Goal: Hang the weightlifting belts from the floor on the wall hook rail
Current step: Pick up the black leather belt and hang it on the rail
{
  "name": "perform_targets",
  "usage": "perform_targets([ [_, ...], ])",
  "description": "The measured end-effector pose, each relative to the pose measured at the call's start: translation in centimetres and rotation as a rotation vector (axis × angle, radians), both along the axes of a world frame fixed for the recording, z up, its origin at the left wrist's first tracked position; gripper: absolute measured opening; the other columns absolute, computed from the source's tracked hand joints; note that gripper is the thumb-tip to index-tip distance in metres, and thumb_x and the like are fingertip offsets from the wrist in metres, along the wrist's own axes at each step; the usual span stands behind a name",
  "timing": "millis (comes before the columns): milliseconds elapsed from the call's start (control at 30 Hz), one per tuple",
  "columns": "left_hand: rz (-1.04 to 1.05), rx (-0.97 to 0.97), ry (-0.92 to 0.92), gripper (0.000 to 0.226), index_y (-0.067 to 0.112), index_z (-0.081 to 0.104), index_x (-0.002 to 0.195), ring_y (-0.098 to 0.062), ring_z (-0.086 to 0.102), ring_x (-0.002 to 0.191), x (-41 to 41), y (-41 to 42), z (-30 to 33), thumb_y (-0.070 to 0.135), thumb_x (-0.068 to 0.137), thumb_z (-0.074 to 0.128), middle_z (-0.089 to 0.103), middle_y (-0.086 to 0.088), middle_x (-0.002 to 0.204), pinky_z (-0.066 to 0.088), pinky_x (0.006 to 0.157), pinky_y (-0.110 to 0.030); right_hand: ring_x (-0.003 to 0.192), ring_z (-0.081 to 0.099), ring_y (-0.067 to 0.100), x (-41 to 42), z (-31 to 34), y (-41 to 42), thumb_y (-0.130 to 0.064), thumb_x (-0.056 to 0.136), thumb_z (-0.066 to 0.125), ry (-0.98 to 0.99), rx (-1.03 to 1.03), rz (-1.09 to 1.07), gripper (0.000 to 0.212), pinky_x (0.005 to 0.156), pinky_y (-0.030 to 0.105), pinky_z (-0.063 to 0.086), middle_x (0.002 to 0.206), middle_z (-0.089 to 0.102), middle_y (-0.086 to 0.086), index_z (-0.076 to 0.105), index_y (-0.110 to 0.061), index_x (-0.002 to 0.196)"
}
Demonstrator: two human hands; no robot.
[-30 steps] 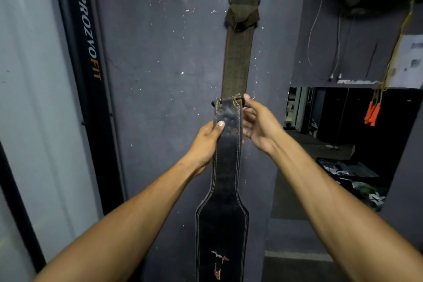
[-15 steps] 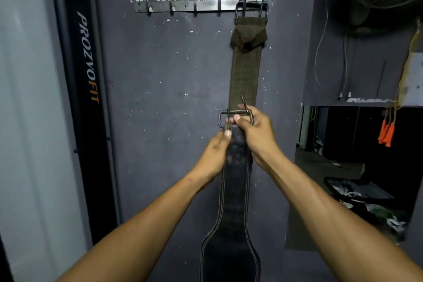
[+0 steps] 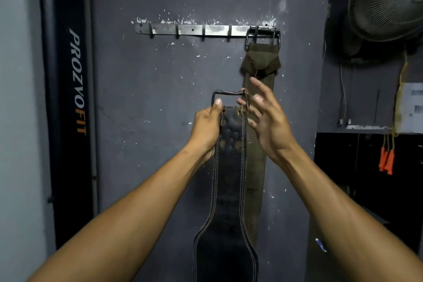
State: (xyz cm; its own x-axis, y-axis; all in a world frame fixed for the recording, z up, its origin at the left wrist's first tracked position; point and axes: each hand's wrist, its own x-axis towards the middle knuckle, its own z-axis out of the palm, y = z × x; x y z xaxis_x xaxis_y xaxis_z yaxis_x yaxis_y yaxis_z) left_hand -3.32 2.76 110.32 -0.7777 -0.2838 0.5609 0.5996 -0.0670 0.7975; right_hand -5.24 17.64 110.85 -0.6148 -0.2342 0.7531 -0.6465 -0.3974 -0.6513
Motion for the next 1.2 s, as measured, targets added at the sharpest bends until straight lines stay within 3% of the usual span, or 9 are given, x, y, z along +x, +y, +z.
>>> perform_targets([
  [133, -0.025, -0.024, 0.024, 0.047, 0.004, 0.069, 0.087, -0.024, 0.064, 0.059, -1.6, -1.3, 1.1, 0.041, 0.107, 0.048, 0.069, -0.011, 0.067, 0.053, 0.061, -0.033, 0.079, 0.059, 0.013, -1.1, 0.9, -0.9, -0.07, 0.095, 0.049, -0.111, 0.107, -0.044, 0.067, 0.068, 0.031, 0.042, 0.1, 0.07, 0.001, 0.066, -0.02, 0.136],
  [300, 0.017, -0.007, 0.04, 0.064, -0.009, 0.066, 0.095, -0.033, 0.066, 0.074, -3.8, -2.2, 3.1, 0.054, 0.097, 0.054, 0.073, -0.029, 0.085, 0.059, 0.069, -0.056, 0.099, 0.077, 0.023, -2.7, 0.4, -3.7, -0.062, 0.097, 0.056, 0.014, 0.232, -0.415, 0.039, 0.091, 0.053, 0.062, 0.1, 0.079, 0.002, 0.071, -0.028, 0.109],
  [433, 0.055, -0.009, 0.057, 0.058, 0.003, 0.064, 0.075, -0.027, 0.058, 0.072, -5.4, -1.9, 5.8, 0.061, 0.083, 0.057, 0.063, -0.017, 0.074, 0.054, 0.07, -0.049, 0.087, 0.068, 0.003, -3.2, 0.5, -5.6, -0.042, 0.108, 0.051, 0.095, 0.159, -0.613, 0.033, 0.074, 0.01, 0.05, 0.088, 0.071, -0.014, 0.071, -0.017, 0.111],
  [500, 0.089, -0.056, 0.049, 0.05, 0.017, 0.056, 0.062, -0.025, 0.054, 0.069, -5.8, -1.6, 7.8, 0.061, 0.085, 0.054, 0.057, -0.011, 0.067, 0.045, 0.067, -0.042, 0.08, 0.065, 0.007, -3.1, 1.8, -6.2, -0.04, 0.109, 0.047, 0.138, 0.088, -0.74, 0.033, 0.062, 0.015, 0.044, 0.084, 0.066, -0.013, 0.068, -0.014, 0.107],
  [600, 0.12, -0.163, 0.053, 0.06, 0.01, 0.062, 0.066, -0.029, 0.068, 0.075, -7.2, -1.9, 11.6, 0.065, 0.084, 0.044, 0.07, -0.013, 0.076, 0.055, 0.075, -0.044, 0.093, 0.07, 0.016, -3.9, 5.1, -6.7, -0.039, 0.11, 0.047, 0.172, 0.023, -0.808, 0.037, 0.064, 0.021, 0.039, 0.099, 0.07, -0.001, 0.062, -0.008, 0.125],
  [700, 0.129, -0.201, 0.063, 0.06, 0.008, 0.068, 0.08, -0.036, 0.074, 0.089, -8.5, -2.4, 15.8, 0.06, 0.095, 0.041, 0.076, -0.02, 0.094, 0.06, 0.089, -0.058, 0.093, 0.069, -0.007, -4.4, 8.8, -7.0, -0.032, 0.11, 0.05, 0.209, 0.008, -0.807, 0.049, 0.062, -0.002, 0.04, 0.116, 0.071, -0.005, 0.04, -0.015, 0.155],
  [800, 0.122, -0.158, 0.067, 0.048, 0.002, 0.066, 0.104, -0.036, 0.073, 0.1, -9.5, -2.8, 19.5, 0.043, 0.107, 0.042, 0.073, -0.023, 0.111, 0.06, 0.093, -0.051, 0.116, 0.064, 0.021, -5.6, 12.3, -7.5, -0.03, 0.11, 0.05, 0.267, 0.062, -0.832, 0.06, 0.073, -0.003, 0.044, 0.149, 0.06, 0.009, 0.026, -0.021, 0.164],
  [967, 0.023, -0.112, 0.047, 0.044, -0.008, 0.049, 0.138, -0.022, 0.068, 0.057, -11.4, -3.0, 23.0, 0.027, 0.112, 0.04, 0.071, -0.027, 0.114, 0.058, 0.051, -0.031, 0.143, 0.051, 0.026, -9.1, 16.4, -7.7, -0.032, 0.11, 0.05, 0.248, 0.133, -0.866, 0.057, 0.106, 0.026, 0.038, 0.157, 0.053, 0.007, 0.031, -0.021, 0.163],
  [1200, 0.074, -0.249, -0.043, 0.036, 0.001, 0.06, 0.09, -0.007, 0.049, 0.022, -14.1, -2.3, 23.9, 0.019, 0.113, 0.039, 0.056, -0.008, 0.068, 0.034, 0.024, -0.016, 0.139, 0.055, 0.031, -12.7, 18.2, -6.5, -0.031, 0.109, 0.053, 0.175, 0.208, -0.908, 0.052, 0.104, 0.029, 0.042, 0.148, 0.061, 0.008, 0.041, -0.021, 0.159],
])
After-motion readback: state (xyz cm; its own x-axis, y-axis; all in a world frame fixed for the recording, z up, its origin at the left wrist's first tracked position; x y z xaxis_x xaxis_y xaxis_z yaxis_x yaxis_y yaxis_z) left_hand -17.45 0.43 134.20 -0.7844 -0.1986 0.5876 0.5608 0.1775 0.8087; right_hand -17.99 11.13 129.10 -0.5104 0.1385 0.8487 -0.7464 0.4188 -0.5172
